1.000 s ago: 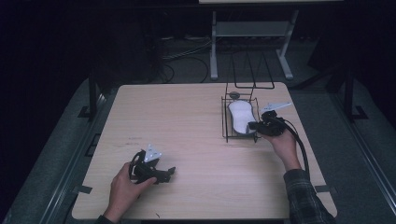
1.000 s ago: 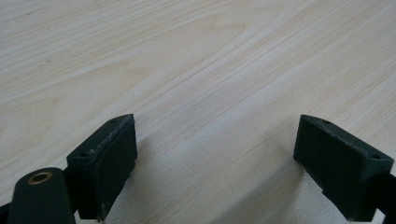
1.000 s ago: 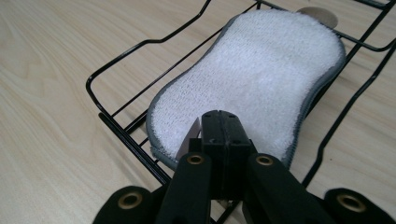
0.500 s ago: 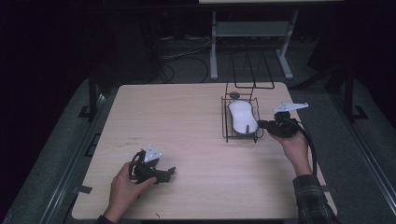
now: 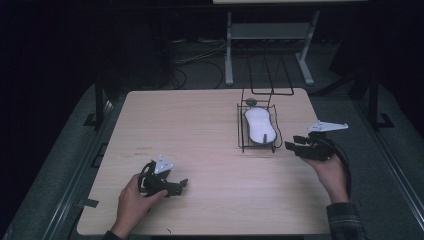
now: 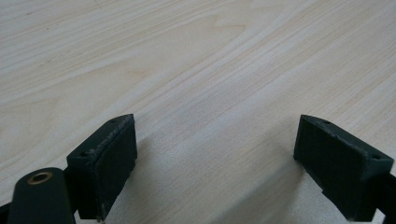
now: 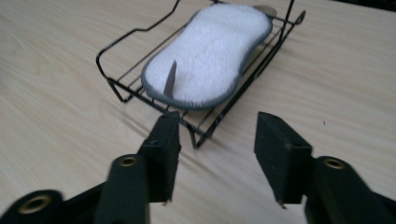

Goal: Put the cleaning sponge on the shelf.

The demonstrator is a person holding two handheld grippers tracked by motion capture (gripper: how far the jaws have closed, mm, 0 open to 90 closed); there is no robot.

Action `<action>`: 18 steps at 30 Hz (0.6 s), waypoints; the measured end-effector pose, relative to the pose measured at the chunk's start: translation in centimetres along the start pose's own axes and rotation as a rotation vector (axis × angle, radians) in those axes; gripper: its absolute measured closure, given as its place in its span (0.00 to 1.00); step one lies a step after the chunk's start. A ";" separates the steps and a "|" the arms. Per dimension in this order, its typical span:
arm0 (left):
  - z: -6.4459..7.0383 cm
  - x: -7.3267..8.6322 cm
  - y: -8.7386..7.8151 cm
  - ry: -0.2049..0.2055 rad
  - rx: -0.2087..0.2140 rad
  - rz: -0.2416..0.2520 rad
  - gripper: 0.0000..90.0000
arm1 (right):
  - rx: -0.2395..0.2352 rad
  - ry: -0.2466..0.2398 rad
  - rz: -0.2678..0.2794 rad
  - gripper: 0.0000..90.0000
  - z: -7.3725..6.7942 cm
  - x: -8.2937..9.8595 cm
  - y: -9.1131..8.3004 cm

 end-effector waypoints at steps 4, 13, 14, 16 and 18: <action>0.0 0.0 0.0 0.000 0.000 0.000 0.14 | 0.030 -0.004 -0.009 0.41 -0.1 1.3 -0.6; 0.0 0.0 0.0 0.002 -0.002 -0.001 0.14 | 0.041 0.010 -0.023 0.28 -0.4 4.3 -2.0; 0.0 0.0 0.0 0.001 -0.002 -0.001 0.14 | 0.047 0.010 -0.025 0.25 -0.5 4.7 -2.1; 0.0 0.0 0.0 0.002 -0.002 -0.001 0.14 | 0.059 0.007 -0.031 0.19 -0.7 5.4 -2.2; 0.0 0.0 0.0 0.002 -0.002 0.000 0.14 | 0.070 0.005 -0.039 0.18 -0.9 6.1 -2.3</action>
Point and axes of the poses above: each handheld gripper's, and its own axes: y roughly forward along the jaws, x roughly out of its underside, z roughly to its right, the point moved 3 cm from there along y, roughly forward along the jaws, and after that the axes turned 5 degrees about x, right-handed, at the moved point
